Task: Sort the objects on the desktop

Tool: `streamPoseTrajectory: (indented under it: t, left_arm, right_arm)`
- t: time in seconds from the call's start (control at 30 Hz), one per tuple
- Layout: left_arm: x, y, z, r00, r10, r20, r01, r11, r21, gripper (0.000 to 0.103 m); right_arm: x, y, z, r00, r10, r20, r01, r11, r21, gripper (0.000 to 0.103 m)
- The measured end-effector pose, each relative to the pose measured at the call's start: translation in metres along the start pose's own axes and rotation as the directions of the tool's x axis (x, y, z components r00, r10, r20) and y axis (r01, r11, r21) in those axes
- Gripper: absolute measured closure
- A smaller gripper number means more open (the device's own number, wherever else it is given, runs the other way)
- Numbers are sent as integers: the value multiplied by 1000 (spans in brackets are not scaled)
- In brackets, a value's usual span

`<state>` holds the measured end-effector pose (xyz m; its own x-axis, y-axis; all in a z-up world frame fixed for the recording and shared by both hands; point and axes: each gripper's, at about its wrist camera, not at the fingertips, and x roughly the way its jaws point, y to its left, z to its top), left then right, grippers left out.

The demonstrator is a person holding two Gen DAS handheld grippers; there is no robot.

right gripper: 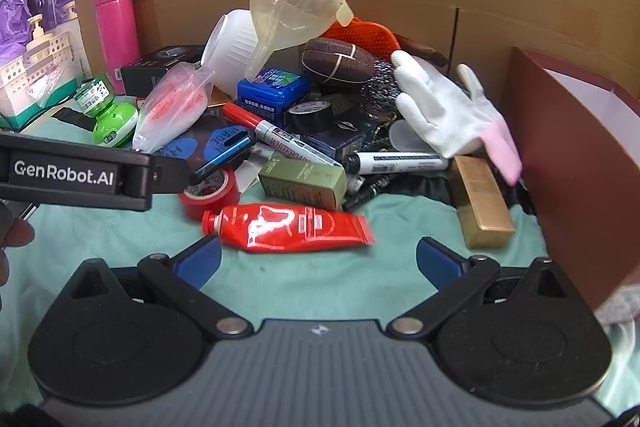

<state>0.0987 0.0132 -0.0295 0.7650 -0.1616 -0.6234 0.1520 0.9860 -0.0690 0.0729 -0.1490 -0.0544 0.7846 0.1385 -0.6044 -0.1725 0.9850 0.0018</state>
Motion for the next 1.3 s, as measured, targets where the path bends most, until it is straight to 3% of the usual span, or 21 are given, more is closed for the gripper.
streamPoseTrajectory:
  t: [0.07,0.13,0.2,0.37,0.47,0.53,0.67,0.73,0.83,0.97,1.0,1.1,1.23,1.27,1.3]
  left_arm:
    - [12,-2,8,1000,-19,-18,19,1000,16,9]
    - [24,-3,15,998,-41,-37,42,999,25,16]
    - [32,-3,19,997,-54,-50,56,998,32,19]
    - [49,-4,23,994,-81,-78,84,995,46,21]
    - [56,-6,24,996,-51,-70,57,994,92,21]
    - [56,-6,26,996,-49,-73,57,992,109,30]
    - [50,-6,32,990,-103,-95,117,982,150,50]
    - [46,-7,32,987,-129,-95,144,975,168,68]
    - [38,-9,26,986,-145,-88,159,971,176,78]
    - [22,-8,13,973,-210,-92,221,964,147,78]
    - [18,-9,10,975,-206,-87,217,965,147,76]
    - [14,-9,4,983,-167,-70,174,978,117,57]
    - [5,-3,-2,990,-129,-51,133,988,82,56]
    - [3,-1,-3,990,-126,-56,129,989,72,56]
    - [2,0,-3,991,-121,-64,125,990,64,56]
  right_arm:
    - [10,-2,6,1000,10,-3,-10,1000,-6,4]
    - [19,-6,12,1000,19,-13,-19,1000,-8,18]
    - [28,-8,18,999,35,-21,-35,999,-8,18]
    - [44,-6,30,997,79,-17,-80,995,-52,24]
    - [56,-5,35,996,82,-31,-83,995,-52,32]
    - [60,-3,37,997,70,-31,-72,995,-75,45]
    - [56,1,41,994,99,-50,-103,992,-79,55]
    - [48,4,38,994,97,-46,-102,990,-98,63]
    - [36,1,30,990,129,-62,-133,989,-62,76]
    - [18,-3,18,988,140,-62,-144,988,-60,77]
    - [15,-4,16,986,156,-60,-159,986,-55,77]
    - [15,-4,16,985,168,-42,-171,984,-54,75]
    - [28,4,21,990,140,-20,-142,986,-88,67]
    - [30,6,20,991,134,-7,-134,985,-109,68]
    - [31,6,20,992,128,-3,-128,984,-123,77]
